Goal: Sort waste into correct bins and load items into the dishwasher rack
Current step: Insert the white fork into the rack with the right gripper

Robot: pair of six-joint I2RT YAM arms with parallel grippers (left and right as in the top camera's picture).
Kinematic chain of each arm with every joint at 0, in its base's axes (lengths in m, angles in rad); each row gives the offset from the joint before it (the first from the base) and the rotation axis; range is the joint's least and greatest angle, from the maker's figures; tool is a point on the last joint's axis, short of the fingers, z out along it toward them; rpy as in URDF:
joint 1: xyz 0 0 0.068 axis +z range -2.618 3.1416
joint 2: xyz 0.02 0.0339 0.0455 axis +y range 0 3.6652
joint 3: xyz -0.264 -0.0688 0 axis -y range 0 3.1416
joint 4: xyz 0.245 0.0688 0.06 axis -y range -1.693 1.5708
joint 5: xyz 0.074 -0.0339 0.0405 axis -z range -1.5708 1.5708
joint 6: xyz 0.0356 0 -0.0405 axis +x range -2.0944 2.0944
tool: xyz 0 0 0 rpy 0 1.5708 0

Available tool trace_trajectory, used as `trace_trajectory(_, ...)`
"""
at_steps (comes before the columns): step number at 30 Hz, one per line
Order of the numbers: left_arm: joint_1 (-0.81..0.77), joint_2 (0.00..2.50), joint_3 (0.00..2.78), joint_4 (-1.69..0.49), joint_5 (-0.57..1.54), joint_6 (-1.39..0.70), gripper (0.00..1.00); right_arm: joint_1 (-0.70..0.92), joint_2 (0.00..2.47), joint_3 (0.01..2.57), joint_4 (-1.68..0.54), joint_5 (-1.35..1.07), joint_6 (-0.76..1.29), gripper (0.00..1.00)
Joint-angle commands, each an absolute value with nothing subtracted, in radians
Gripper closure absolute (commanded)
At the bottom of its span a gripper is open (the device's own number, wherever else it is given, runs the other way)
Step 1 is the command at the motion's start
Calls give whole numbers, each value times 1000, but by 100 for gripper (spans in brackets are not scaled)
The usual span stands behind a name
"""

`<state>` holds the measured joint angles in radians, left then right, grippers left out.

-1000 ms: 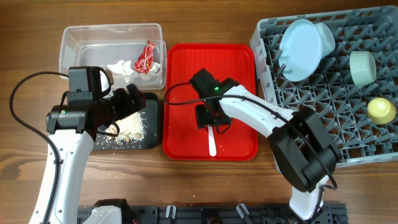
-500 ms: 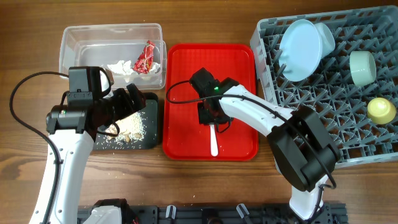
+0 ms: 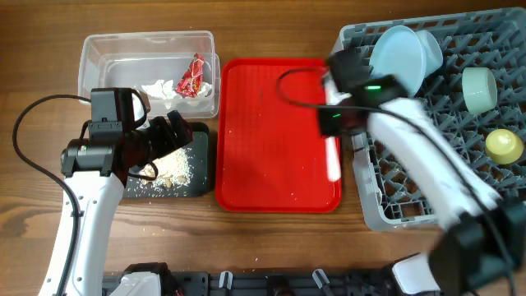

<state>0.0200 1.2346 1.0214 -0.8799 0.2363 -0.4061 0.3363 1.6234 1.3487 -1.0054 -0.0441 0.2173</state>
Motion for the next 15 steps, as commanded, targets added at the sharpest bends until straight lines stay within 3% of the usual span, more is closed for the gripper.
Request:
trace_trajectory(1, 26, 1227, 1028, -880, 238, -405, 0, 220, 1531, 1367, -1026, -47, 32, 95)
trace_trajectory(7, 26, 1227, 1028, -881, 238, -405, 0, 78, 1575, 1357, -1060, -44, -161, 94)
trace_trajectory(10, 26, 1227, 1028, -881, 238, -405, 0, 69, 1605, 1328, -1058, 4, -159, 94)
trace_trajectory(15, 25, 1227, 1028, -881, 238, -405, 0, 69, 1642, 1323, -1062, -46, -149, 63)
